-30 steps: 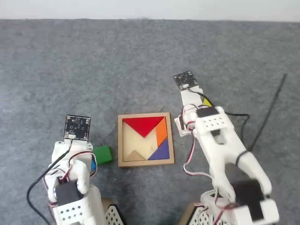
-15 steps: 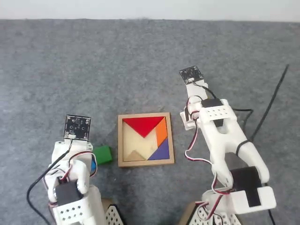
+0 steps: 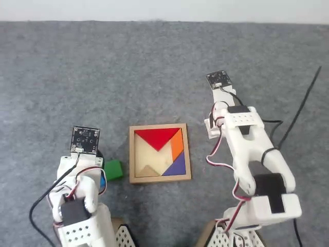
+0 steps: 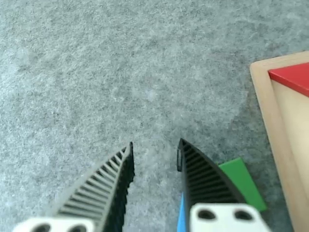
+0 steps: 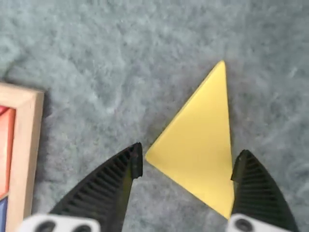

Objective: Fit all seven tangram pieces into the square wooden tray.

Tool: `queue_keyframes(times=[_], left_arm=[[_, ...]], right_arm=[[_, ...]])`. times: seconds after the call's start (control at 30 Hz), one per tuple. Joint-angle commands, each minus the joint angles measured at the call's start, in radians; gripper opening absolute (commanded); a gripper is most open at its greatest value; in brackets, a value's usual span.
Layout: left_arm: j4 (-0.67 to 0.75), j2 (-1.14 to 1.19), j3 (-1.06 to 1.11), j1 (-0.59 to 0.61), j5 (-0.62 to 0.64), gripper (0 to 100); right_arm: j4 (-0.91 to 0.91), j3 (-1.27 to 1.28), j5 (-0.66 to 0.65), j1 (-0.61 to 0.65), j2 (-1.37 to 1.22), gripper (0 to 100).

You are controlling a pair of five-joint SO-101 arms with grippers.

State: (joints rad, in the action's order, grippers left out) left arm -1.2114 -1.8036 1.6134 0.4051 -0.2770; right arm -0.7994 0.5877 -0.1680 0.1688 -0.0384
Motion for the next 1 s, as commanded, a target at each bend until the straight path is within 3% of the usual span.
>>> queue_keyframes(times=[0.0,0.17,0.5,0.8,0.97], left_arm=[[-0.008,-0.018,-0.016,0.006,-0.009,15],[-0.008,-0.018,-0.016,0.006,-0.009,15],[-0.008,-0.018,-0.015,0.006,-0.009,15],[-0.008,-0.018,-0.015,0.006,-0.009,15],[-0.008,-0.018,-0.015,0.006,-0.009,15]], right_arm=[[-0.024,-0.091,-0.012,-0.007,-0.035,33.3],[-0.105,-0.176,-0.012,-0.008,-0.107,44.8],[-0.228,-0.334,-0.063,-0.008,-0.269,35.5],[-0.240,-0.341,-0.064,-0.010,-0.271,20.7],[-0.271,-0.348,-0.061,-0.007,-0.268,26.6]])
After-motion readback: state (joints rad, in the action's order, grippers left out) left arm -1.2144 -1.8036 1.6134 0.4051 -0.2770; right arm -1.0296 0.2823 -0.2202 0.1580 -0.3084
